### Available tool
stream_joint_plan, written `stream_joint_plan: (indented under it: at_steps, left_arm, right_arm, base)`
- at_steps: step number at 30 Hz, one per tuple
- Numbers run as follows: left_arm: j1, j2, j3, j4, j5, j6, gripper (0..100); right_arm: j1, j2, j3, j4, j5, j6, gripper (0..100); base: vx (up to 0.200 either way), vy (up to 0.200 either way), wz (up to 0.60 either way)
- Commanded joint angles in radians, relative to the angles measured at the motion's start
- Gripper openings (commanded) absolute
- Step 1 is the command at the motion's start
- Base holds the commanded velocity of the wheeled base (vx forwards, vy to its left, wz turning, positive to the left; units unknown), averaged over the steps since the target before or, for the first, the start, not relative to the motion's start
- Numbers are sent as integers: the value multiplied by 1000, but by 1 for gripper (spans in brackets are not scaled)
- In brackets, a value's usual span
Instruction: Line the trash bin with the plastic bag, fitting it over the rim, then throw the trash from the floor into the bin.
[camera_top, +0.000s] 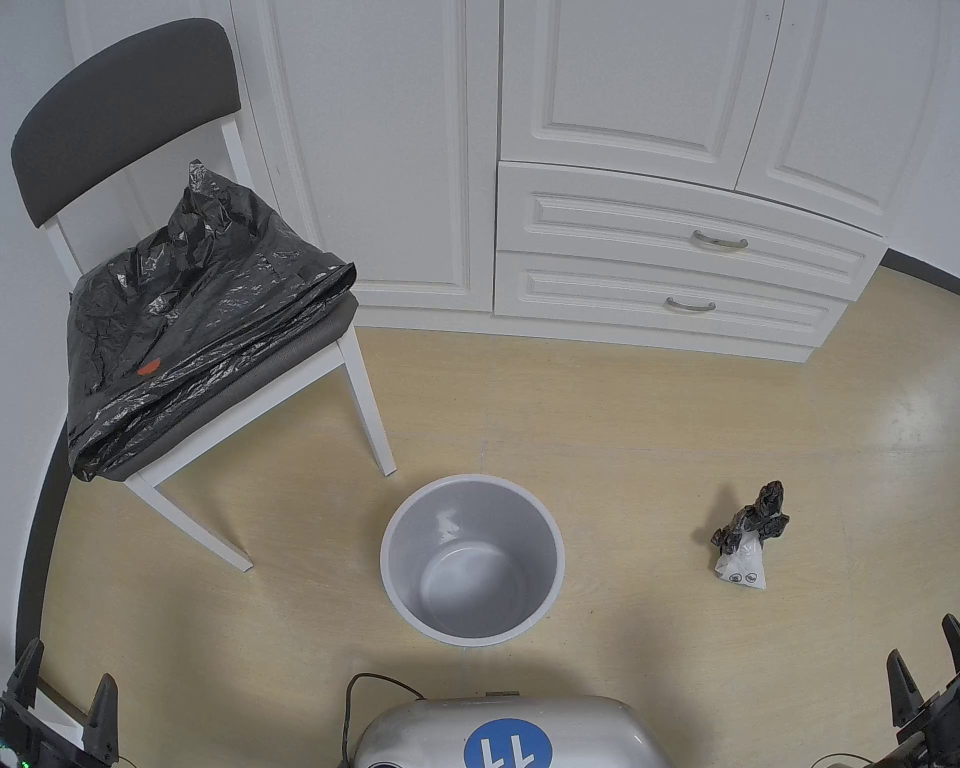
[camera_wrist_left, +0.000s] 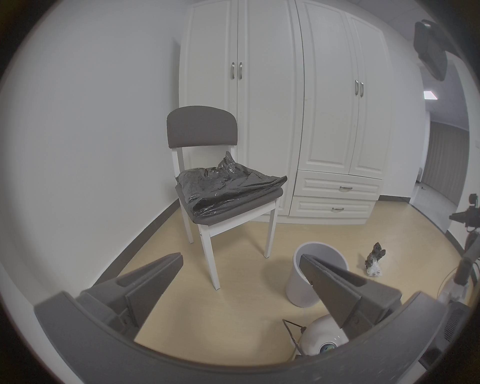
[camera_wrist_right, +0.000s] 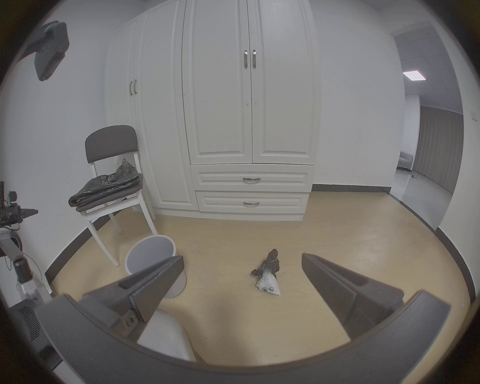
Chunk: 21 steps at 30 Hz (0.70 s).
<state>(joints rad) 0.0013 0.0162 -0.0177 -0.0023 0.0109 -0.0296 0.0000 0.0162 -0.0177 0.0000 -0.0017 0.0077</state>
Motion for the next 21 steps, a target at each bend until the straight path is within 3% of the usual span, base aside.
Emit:
stream_joint_plan:
  at_steps: [1,6,16,20,21]
  left_arm:
    - [0,-16,18,2,1,13,100]
    - [2,-16,18,-1,-29,73,100]
    - [3,-16,16,-1,-57,82,100]
    - [2,-13,4,-64,6,-23,100]
    - [2,-13,-4,-163,11,-93,100]
  right_arm:
    - [-2,-16,18,-2,0,-3,100]
    - [-2,-16,18,0,39,-78,100]
    - [-2,-16,18,-3,43,-75,100]
    - [-2,-16,18,-12,40,-46,100]
    - [-2,-16,-1,-71,31,25,100]
  base:
    - [0,0,0]
    - [0,0,0]
    - [0,0,0]
    - [0,0,0]
    - [0,0,0]
